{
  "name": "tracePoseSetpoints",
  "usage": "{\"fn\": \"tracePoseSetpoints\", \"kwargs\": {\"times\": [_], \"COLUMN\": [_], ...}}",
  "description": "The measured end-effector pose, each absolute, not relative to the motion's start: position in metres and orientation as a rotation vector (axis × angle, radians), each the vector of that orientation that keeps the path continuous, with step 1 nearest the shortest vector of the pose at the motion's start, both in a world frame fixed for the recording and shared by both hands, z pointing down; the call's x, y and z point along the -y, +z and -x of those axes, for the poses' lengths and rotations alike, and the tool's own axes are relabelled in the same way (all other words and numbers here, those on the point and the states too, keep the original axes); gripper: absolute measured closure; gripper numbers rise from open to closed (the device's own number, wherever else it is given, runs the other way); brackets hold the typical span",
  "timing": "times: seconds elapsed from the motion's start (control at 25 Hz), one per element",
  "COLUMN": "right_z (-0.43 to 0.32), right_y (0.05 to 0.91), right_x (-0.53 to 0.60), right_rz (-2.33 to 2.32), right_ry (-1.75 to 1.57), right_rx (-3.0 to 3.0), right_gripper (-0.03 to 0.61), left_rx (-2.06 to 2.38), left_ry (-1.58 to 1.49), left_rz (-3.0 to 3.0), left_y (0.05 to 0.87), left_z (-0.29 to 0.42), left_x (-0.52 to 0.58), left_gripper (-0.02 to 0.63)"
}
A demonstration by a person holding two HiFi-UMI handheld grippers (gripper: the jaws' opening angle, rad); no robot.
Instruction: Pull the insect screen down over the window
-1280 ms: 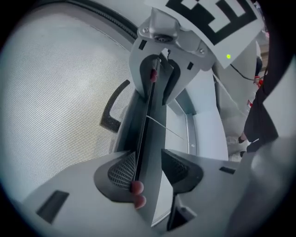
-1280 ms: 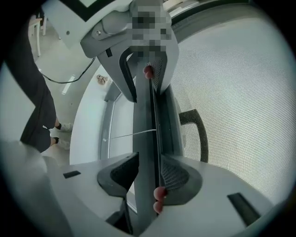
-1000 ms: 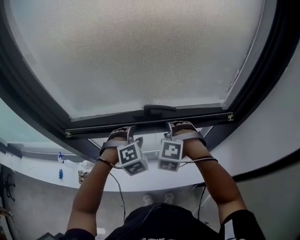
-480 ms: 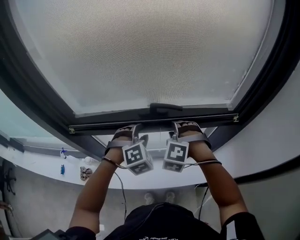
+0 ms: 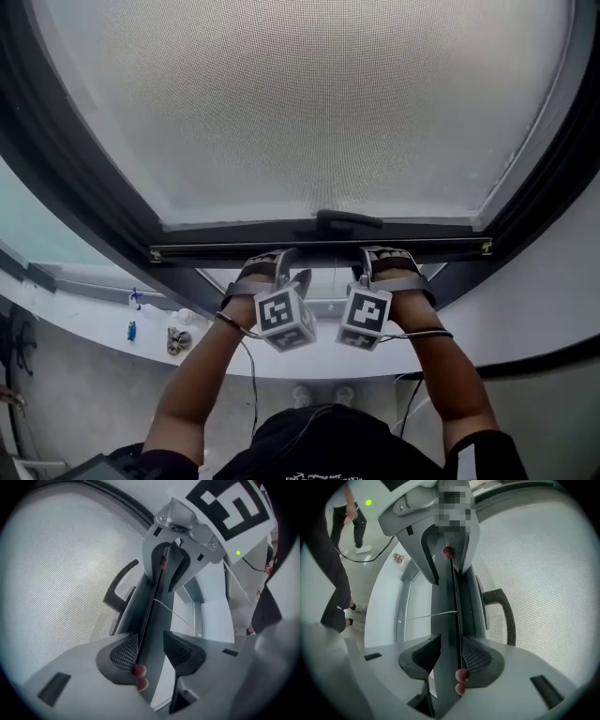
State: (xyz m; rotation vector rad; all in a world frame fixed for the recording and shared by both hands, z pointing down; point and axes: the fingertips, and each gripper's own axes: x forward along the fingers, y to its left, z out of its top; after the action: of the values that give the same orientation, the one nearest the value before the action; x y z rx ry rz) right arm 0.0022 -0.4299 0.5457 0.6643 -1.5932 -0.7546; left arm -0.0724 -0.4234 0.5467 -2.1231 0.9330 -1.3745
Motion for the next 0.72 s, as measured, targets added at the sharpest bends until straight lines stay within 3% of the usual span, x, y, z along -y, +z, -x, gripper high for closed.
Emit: {"fn": "tracePoseSetpoints", "kwargs": {"times": [0.16, 0.72], "right_z": [0.0016, -0.0012], "right_y": [0.5387, 0.5386], "right_x": [0.434, 0.4329], "right_rz": [-0.692, -0.651], "right_ry": [-0.769, -0.77], "right_rx": [1.642, 1.648], "right_gripper": [0.472, 0.462], "left_rx": [-0.967, -0.924], "left_ry": [-1.353, -1.502], "left_rz": [2.132, 2.002], "left_y": [0.5398, 0.5416], "left_z": [0.0737, 0.0766], "left_x": [0.4287, 0.4283], "left_gripper": [0.484, 0.489]}}
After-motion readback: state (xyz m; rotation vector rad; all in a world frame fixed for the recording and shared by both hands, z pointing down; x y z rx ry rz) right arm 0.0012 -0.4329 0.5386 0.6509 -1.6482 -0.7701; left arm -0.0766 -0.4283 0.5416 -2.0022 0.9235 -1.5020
